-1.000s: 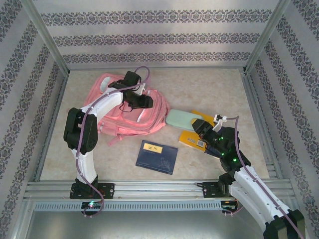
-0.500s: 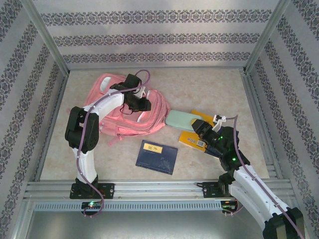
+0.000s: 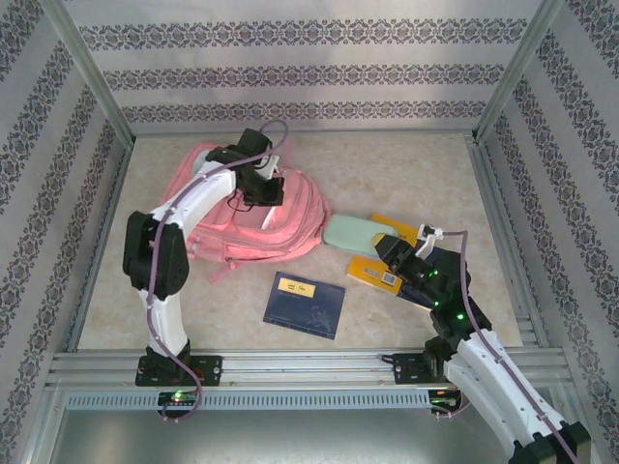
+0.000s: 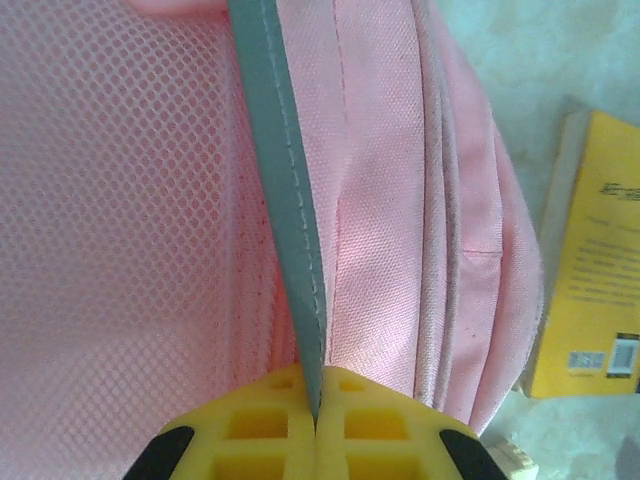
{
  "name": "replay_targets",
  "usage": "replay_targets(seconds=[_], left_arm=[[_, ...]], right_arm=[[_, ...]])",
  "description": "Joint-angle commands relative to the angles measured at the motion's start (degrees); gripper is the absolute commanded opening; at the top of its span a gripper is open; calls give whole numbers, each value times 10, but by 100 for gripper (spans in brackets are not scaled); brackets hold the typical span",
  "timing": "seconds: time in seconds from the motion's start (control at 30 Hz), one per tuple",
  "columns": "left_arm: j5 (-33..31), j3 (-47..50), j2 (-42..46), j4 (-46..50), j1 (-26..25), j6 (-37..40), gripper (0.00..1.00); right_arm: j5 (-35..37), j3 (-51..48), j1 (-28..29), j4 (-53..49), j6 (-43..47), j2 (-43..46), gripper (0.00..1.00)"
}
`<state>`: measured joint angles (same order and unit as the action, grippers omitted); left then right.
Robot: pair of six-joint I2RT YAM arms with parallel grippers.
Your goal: Pack the student bag
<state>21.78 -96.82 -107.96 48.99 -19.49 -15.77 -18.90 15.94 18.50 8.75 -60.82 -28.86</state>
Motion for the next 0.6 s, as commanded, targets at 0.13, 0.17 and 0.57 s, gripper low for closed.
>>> replay_targets(seconds=[0.13,0.17,0.57], left_arm=[[5,-56,126,77,51,20,0],[7,-61,130,83,50,23,0],[57,-66,156,59,64,28,0]], right_arm=[[-3,34,5,25,6,-58,40],[-5,34,6,36,-1,-75,40],[-23,115,69,242,-62,-310,40]])
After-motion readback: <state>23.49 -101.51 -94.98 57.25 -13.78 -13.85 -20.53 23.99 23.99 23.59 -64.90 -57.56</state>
